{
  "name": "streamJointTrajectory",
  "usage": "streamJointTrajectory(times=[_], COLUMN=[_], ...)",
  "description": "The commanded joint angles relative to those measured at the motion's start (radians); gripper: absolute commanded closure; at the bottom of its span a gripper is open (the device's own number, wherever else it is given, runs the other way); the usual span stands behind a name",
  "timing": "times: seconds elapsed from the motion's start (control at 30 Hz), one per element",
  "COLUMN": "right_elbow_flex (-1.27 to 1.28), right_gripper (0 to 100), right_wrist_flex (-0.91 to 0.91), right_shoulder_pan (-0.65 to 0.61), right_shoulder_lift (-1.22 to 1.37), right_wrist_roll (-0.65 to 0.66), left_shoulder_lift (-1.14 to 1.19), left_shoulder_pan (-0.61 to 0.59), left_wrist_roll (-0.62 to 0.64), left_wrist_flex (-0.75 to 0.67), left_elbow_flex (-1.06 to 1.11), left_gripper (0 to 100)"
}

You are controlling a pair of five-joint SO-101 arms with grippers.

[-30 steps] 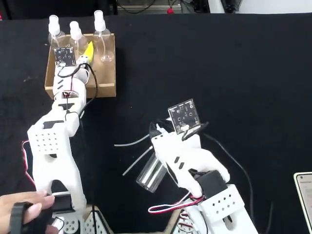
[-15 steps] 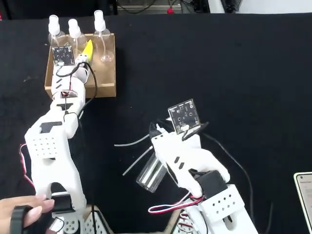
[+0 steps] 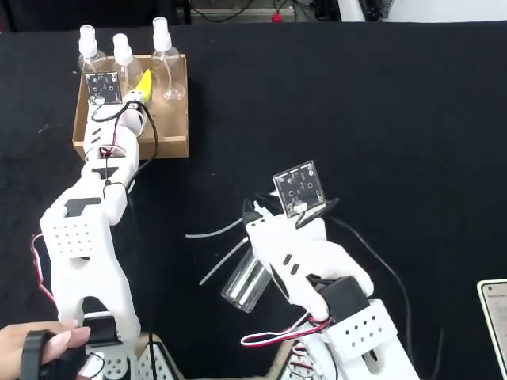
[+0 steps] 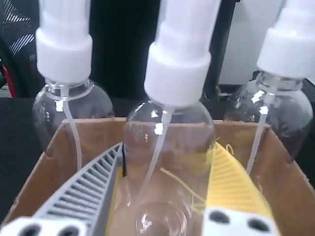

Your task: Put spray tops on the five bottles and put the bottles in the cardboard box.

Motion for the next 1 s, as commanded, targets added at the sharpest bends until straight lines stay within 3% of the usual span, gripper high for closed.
streamJointTrajectory(times=[0.0, 0.37, 0.97], right_elbow_flex=[-0.012, -0.012, -0.012], right_gripper=[94.2, 94.2, 94.2], right_wrist_flex=[-0.023, -0.023, -0.023], right_shoulder_pan=[0.012, 0.012, 0.012], right_shoulder_lift=[-0.022, -0.022, -0.022], right_wrist_roll=[0.009, 0.009, 0.009], left_shoulder_lift=[-0.071, -0.071, 0.037], left_shoulder_pan=[0.005, -0.001, 0.005], left_wrist_roll=[0.005, 0.009, 0.005], left_wrist_flex=[0.006, 0.0, -0.137], left_elbow_flex=[-0.018, -0.033, -0.045], left_gripper=[76, 76, 76])
